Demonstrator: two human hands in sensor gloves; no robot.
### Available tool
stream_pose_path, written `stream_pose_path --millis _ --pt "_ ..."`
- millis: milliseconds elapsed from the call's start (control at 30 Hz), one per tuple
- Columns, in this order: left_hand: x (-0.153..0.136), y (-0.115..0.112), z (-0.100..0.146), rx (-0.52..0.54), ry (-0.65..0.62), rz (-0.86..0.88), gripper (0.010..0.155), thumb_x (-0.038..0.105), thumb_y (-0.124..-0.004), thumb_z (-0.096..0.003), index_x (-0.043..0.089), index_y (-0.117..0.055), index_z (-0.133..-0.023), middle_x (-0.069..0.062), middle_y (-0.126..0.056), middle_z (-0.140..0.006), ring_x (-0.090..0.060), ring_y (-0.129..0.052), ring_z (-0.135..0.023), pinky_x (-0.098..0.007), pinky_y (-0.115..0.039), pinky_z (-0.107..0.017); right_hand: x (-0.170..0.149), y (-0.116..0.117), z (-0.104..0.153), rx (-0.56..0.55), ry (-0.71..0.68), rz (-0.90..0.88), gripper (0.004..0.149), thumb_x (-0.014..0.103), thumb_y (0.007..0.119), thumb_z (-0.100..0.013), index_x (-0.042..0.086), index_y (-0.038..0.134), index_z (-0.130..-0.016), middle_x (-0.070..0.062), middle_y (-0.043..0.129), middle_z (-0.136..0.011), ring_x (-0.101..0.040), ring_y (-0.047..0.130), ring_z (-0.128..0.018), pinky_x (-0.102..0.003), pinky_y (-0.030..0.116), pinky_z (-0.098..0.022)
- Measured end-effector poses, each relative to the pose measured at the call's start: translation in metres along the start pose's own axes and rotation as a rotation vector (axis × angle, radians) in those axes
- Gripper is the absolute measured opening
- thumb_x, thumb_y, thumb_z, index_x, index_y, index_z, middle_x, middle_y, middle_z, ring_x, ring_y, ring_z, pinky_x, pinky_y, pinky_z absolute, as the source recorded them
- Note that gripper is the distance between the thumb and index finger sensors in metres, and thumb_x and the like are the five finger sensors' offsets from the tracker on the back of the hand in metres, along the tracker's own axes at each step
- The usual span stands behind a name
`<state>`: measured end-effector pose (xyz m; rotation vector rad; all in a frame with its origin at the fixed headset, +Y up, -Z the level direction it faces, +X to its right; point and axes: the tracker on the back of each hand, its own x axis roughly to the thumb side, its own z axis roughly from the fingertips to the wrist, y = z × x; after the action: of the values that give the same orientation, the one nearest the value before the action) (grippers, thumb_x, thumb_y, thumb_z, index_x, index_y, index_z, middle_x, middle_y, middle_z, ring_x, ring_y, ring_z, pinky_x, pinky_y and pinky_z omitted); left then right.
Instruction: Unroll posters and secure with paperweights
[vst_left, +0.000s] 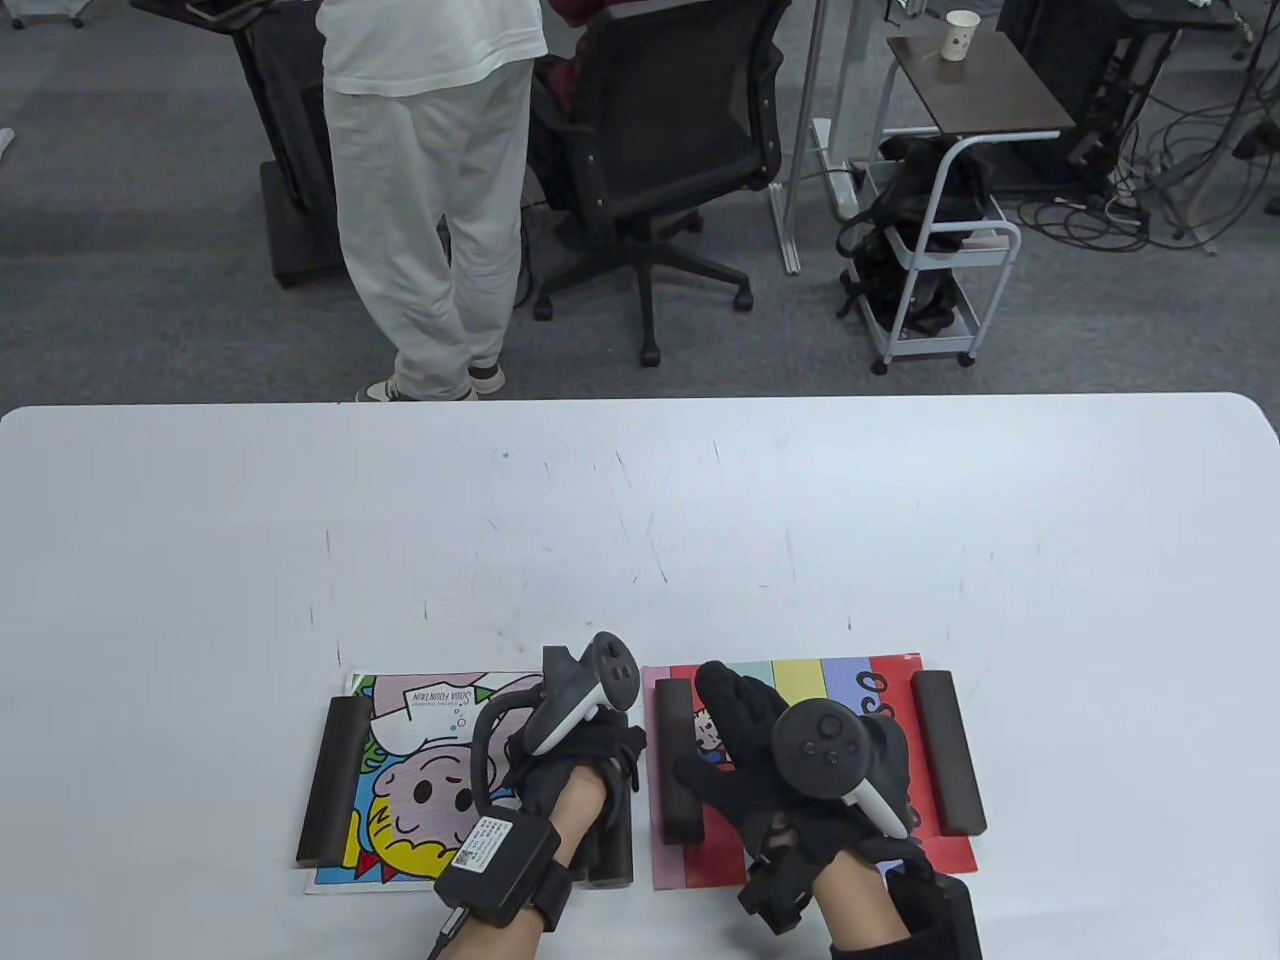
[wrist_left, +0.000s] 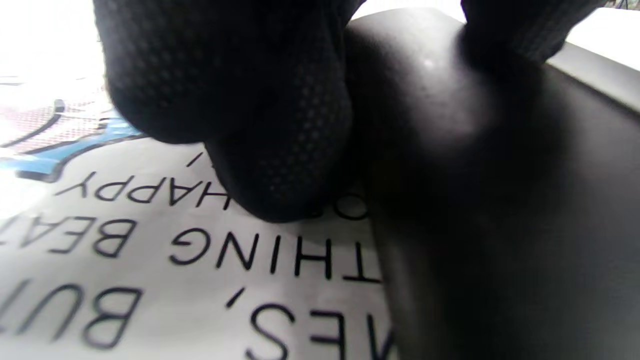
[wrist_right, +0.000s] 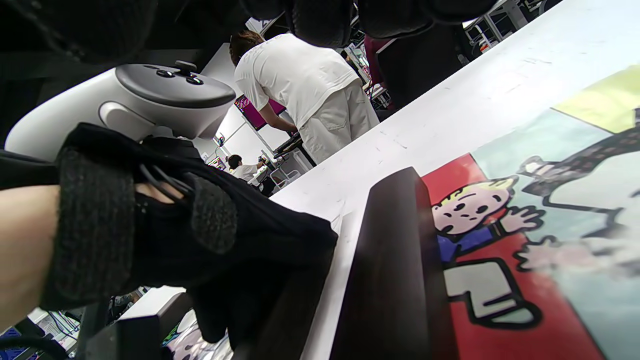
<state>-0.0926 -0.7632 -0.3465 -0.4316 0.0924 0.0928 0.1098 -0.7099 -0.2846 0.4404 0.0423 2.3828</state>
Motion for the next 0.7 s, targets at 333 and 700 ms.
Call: stream_pose_path --millis 333,700 --pt "-0.003 -0.004 0.015 0.020 -0.024 -0.037 0.079 0.065 -0.068 -0.0434 0.006 -0.068 -0.095 -0.010 -0.093 -0.070 -0.016 -0.111 -0.042 -0.030 -0.093 -0.031 -0.001 -0.002 0.001 -0.006 0.018 0.012 0.084 0.060 0.071 -0.037 0.020 0.037 -0.102 -0.013 0.046 -0.111 -0.048 0.041 -0.100 -0.062 0.044 -0.070" --pt "-0.042 0.036 0.067 0.251 -0.361 0.211 0.080 0.062 -0.066 -0.0447 0.013 -0.049 -0.106 -0.019 -0.061 -0.105 -0.042 -0.078 -0.093 -0.051 -0.076 -0.062 -0.004 -0.003 0.001 -0.005 0.034 0.007 0.084 0.060 0.071 -0.037 0.020 0.037 -0.102 -0.013 0.046 -0.111 -0.048 0.041 -0.100 -0.063 0.043 -0.070"
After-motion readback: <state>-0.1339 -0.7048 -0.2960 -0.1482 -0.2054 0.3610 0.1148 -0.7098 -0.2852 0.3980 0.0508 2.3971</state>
